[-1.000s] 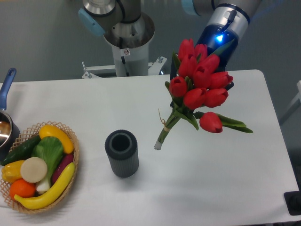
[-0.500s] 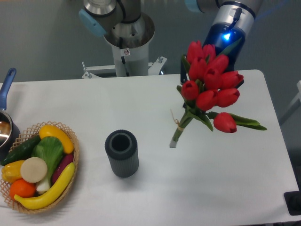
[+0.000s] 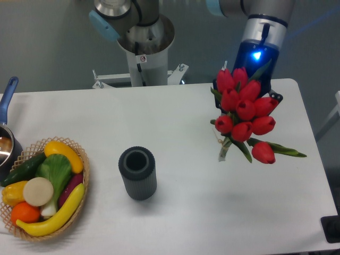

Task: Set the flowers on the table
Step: 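Lower the held tulip bouquet down onto the table surface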

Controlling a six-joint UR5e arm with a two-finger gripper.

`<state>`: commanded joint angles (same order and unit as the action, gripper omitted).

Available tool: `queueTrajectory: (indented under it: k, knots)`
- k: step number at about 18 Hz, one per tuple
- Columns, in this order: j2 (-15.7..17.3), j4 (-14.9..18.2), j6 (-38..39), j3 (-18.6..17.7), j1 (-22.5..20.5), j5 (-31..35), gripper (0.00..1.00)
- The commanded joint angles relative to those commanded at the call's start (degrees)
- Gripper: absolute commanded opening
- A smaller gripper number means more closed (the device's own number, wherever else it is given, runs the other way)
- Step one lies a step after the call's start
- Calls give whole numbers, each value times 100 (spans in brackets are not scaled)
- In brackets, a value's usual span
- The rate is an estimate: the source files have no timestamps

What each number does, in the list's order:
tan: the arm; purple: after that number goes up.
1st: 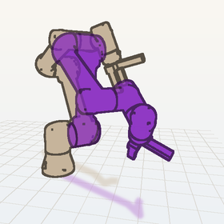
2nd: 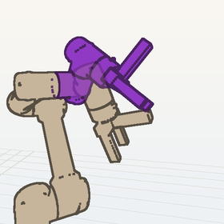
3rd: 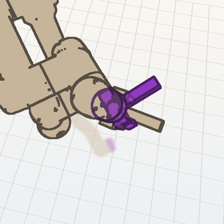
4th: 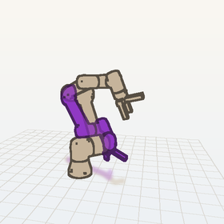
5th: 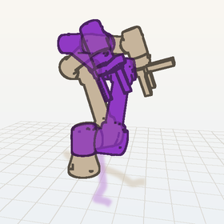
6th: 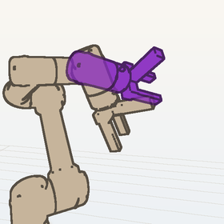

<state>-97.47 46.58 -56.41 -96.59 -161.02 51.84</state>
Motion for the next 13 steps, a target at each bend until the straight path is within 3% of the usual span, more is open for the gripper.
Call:
queueTrajectory:
  k: [4,7,13]
  knots:
    - [-53,35,-185,-140,53,642,44]
    - [-70,53,-877,-412,105,1379,44]
    - [-298,483,-1530,-510,482,2970,44]
